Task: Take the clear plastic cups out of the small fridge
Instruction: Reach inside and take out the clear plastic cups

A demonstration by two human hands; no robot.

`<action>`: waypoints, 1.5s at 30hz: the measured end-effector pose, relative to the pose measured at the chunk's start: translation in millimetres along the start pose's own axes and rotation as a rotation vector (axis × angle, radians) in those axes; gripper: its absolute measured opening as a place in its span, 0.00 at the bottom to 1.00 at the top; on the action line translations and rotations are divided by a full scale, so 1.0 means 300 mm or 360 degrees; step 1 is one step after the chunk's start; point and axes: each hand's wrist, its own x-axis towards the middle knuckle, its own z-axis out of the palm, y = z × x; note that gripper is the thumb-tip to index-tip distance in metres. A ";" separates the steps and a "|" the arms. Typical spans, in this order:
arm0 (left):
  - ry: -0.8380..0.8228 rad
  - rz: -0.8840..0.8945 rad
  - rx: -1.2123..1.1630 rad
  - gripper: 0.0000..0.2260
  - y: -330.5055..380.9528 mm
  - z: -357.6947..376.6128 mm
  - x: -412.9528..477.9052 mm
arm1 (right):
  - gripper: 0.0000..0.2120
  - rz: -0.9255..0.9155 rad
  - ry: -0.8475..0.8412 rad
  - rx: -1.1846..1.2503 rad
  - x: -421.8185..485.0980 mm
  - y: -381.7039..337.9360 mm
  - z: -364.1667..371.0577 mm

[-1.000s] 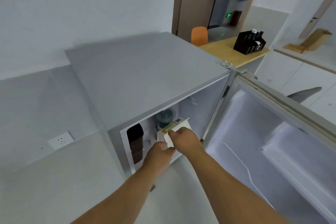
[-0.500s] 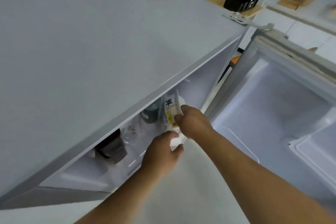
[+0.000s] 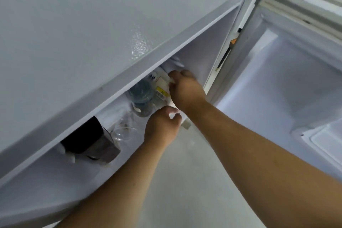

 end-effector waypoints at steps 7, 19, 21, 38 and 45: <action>0.0973 -0.0331 -0.0768 0.04 0.014 -0.163 -0.076 | 0.18 -0.0056 0.0216 0.0523 -0.097 -0.137 -0.013; 0.0856 -0.0469 -0.0976 0.07 0.074 -0.239 -0.007 | 0.16 0.0445 -0.0165 0.1086 -0.067 -0.153 -0.029; 0.0804 -0.0481 -0.1031 0.09 0.058 -0.209 -0.057 | 0.16 0.0417 -0.0178 0.1060 -0.132 -0.123 -0.038; 0.0324 -0.0886 -0.0909 0.19 -0.142 -0.033 -0.169 | 0.19 0.0942 -0.0705 0.1013 -0.311 -0.017 0.226; 0.0633 -0.0633 -0.0644 0.21 -0.166 -0.050 -0.240 | 0.15 0.0817 -0.0425 0.0863 -0.393 -0.019 0.234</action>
